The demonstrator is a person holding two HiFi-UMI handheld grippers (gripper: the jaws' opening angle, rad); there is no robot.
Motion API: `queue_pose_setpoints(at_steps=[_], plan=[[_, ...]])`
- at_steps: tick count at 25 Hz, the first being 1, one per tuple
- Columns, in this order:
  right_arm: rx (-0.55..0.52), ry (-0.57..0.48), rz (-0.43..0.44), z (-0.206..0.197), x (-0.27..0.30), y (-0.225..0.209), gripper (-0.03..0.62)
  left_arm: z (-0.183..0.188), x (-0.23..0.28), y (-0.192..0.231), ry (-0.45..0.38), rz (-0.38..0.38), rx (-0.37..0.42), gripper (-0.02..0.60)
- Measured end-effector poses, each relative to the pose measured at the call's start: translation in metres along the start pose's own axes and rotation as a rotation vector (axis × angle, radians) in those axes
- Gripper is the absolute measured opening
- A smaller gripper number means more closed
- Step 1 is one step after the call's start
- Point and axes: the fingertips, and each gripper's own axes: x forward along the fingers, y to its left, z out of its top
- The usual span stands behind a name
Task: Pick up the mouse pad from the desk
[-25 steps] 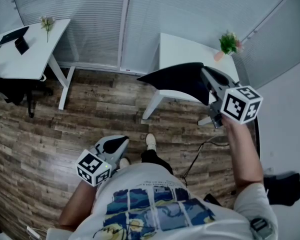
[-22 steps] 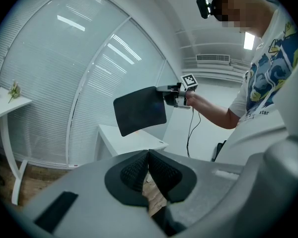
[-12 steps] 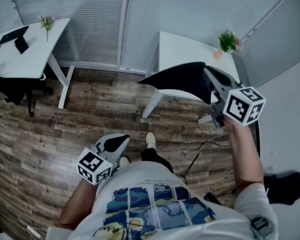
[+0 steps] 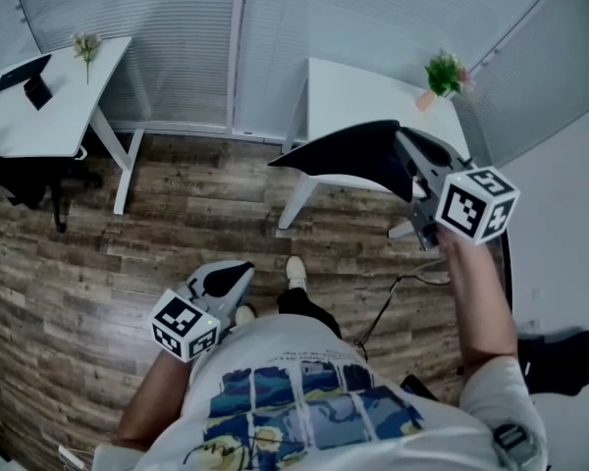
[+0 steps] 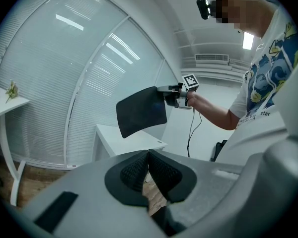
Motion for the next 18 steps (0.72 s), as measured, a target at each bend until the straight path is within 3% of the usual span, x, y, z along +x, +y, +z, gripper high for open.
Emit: queue_pose_setpoints(at_steps=[18], plan=[[0.017,0.003,0.016,-0.011,0.001,-0.010,0.023,-0.003,0.010,0.002,0.005,0.009,-0.015,0.003]])
